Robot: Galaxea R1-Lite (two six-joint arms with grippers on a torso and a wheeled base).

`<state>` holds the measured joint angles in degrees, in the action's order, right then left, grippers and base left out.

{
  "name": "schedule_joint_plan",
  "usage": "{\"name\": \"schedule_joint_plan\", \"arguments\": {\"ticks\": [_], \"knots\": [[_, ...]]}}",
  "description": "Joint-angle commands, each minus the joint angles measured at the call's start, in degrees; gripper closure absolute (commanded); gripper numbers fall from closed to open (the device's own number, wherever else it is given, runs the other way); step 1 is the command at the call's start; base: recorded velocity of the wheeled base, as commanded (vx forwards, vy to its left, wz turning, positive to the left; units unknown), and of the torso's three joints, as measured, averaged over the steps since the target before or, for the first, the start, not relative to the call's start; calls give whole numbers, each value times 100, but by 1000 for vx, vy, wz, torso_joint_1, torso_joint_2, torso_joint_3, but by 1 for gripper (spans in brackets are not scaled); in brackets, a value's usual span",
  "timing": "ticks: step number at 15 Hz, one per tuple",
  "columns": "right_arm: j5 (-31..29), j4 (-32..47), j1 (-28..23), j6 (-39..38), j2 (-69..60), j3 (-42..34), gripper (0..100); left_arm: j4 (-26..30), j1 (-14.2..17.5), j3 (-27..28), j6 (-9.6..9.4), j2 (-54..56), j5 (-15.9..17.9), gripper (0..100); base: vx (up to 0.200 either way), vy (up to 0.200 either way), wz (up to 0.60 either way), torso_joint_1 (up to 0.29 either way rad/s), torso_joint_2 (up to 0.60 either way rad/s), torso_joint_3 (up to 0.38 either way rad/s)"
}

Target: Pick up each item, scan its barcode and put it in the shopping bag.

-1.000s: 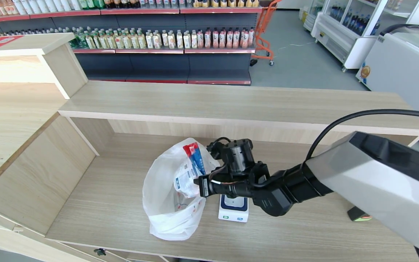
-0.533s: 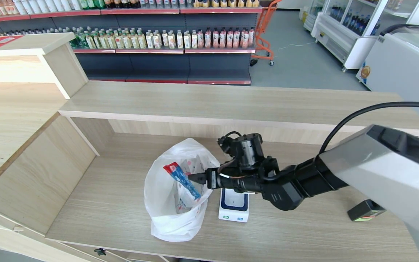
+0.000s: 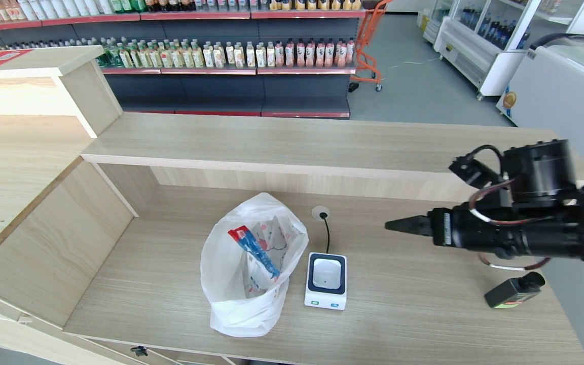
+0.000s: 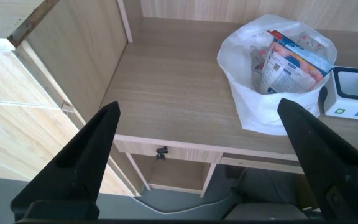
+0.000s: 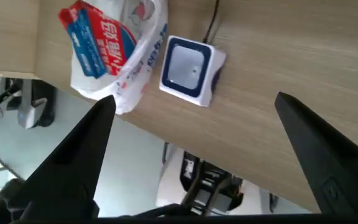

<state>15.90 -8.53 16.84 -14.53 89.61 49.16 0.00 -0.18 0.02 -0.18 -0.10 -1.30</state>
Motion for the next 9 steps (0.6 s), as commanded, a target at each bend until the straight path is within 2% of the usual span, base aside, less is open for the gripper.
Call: {"name": "schedule_joint_plan", "arguments": {"ticks": [1,2,4,9], "knots": [[-447,1847,-2079,1937,-2545,-1049,0,0,1,-2,1,1,-1,0,0,0,0,0,0,0],[-579,1688,-2395,2147,-2703,-1181,0,0,1,-2,1,1,-1,0,0,0,0,0,0,0],[-588,1592,-2650,2104,-2958,-1164,0,0,1,-2,1,1,-1,0,0,0,0,0,0,0],[-588,1820,-2677,1304,-3697,-1331,0,0,1,-2,-8,1,-1,0,0,0,0,0,0,0]]}}
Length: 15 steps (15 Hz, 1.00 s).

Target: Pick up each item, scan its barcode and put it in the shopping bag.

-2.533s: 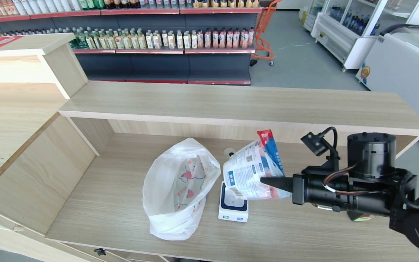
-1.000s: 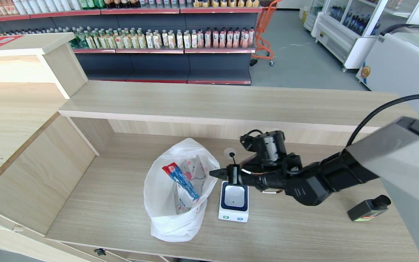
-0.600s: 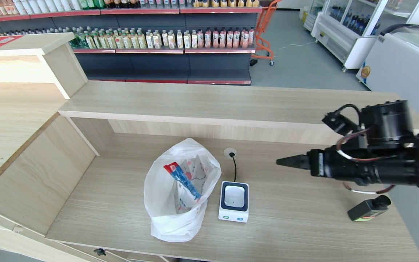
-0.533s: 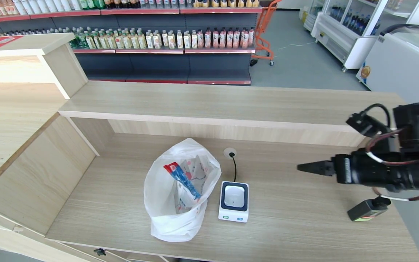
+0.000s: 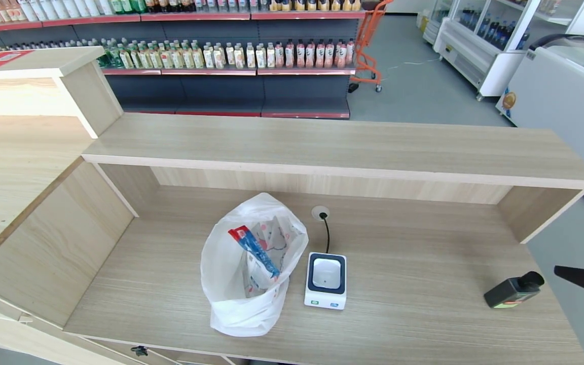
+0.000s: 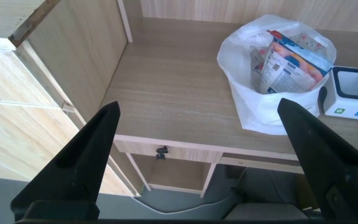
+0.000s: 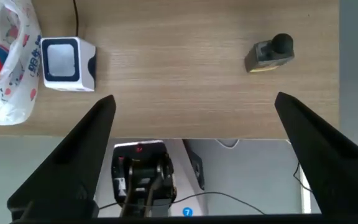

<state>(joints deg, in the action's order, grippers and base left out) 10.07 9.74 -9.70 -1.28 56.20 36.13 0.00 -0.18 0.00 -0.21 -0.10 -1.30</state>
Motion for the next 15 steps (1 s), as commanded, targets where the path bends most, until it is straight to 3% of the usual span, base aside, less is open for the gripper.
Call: {"name": "schedule_joint_plan", "arguments": {"ticks": [1,3,10,13,15], "knots": [[-5,186,-207,-65,-496,-36,0,0,1,0,3,1,-1,0,0,0,0,0,0,0],[4,494,-295,-92,-680,-89,0,0,1,0,12,1,-1,0,0,0,0,0,0,0],[4,503,-295,-496,-373,17,0,0,1,9,3,1,-1,0,-200,0,0,-2,6,2],[-58,538,-339,-496,-188,-89,0,0,1,9,-6,1,-1,0,0,-67,0,-4,-1,1],[-743,538,-418,-443,75,-150,0,0,1,0,-6,1,-1,0,0,-200,0,2,-3,10]]}}
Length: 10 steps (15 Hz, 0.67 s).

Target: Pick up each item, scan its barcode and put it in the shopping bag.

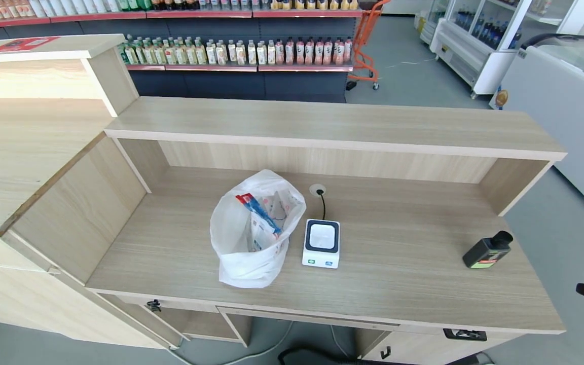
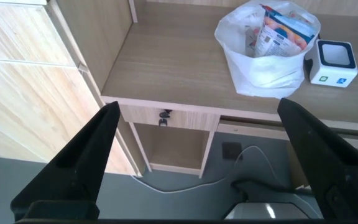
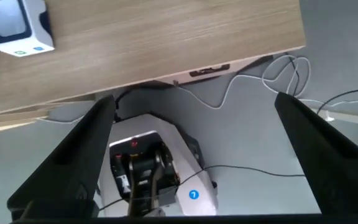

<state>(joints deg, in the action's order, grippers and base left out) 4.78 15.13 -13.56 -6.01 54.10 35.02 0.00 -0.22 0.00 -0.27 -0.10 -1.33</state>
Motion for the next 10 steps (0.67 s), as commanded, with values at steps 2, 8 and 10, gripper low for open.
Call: {"name": "schedule_joint_plan", "arguments": {"ticks": [2,8,10], "knots": [[-715,8,-42,100,566,-31,0,0,4,0,-8,1,1,0,0,-200,0,19,5,0],[-1216,-124,-332,1040,1278,84,0,0,4,0,-17,1,1,0,0,-200,0,3,1,2],[-1216,-361,-341,1313,1516,110,0,0,4,0,-8,1,1,0,0,-200,0,5,2,2]]}}
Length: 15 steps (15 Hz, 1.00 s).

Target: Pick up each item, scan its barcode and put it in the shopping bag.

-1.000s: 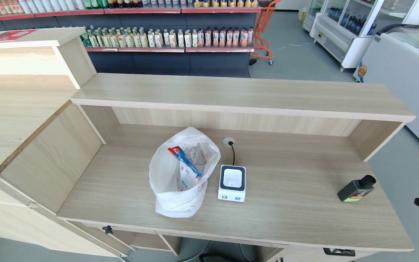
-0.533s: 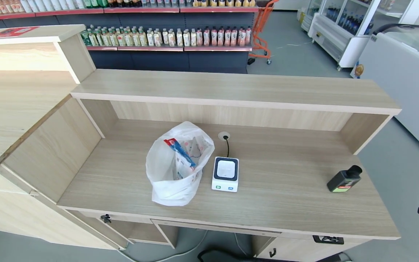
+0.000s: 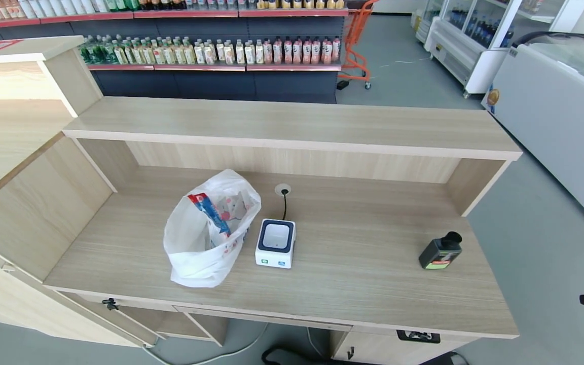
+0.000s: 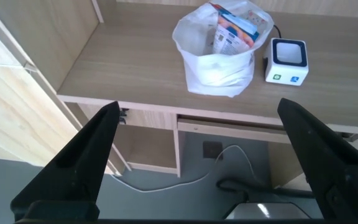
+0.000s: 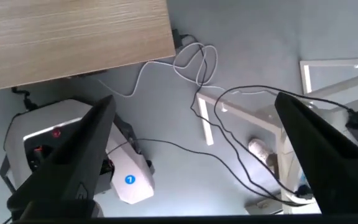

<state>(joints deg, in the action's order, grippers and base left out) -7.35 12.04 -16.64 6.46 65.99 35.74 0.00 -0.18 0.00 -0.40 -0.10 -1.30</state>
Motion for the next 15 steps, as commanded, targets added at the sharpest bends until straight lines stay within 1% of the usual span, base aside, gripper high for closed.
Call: {"name": "schedule_joint_plan", "arguments": {"ticks": [1,2,4,6,7,9,11,13,15], "knots": [[-3,-71,-59,277,441,91,0,0,1,0,23,1,-1,0,0,0,0,0,0,0],[-3,-79,-94,417,494,135,0,0,1,0,14,1,-1,0,0,0,0,0,0,0],[6,-150,-147,1033,977,372,0,0,1,9,14,1,-1,0,0,0,0,0,0,0],[23,-563,-147,1446,1417,442,0,0,1,0,14,1,-1,0,0,0,0,0,0,0],[23,-853,-147,1824,1760,434,0,0,1,0,14,1,-1,0,0,0,0,0,0,0],[76,-1117,-147,2518,1988,425,0,0,1,9,14,1,-1,0,0,0,0,0,0,0],[454,-1213,-147,3502,2199,416,0,0,1,0,14,1,-1,0,0,0,0,0,0,0],[718,-1670,-155,4241,2559,223,0,0,1,9,14,1,-1,0,0,0,0,0,0,0],[1491,-2356,-120,4636,3087,56,0,0,1,0,14,1,-1,0,0,0,0,0,0,0]]}}
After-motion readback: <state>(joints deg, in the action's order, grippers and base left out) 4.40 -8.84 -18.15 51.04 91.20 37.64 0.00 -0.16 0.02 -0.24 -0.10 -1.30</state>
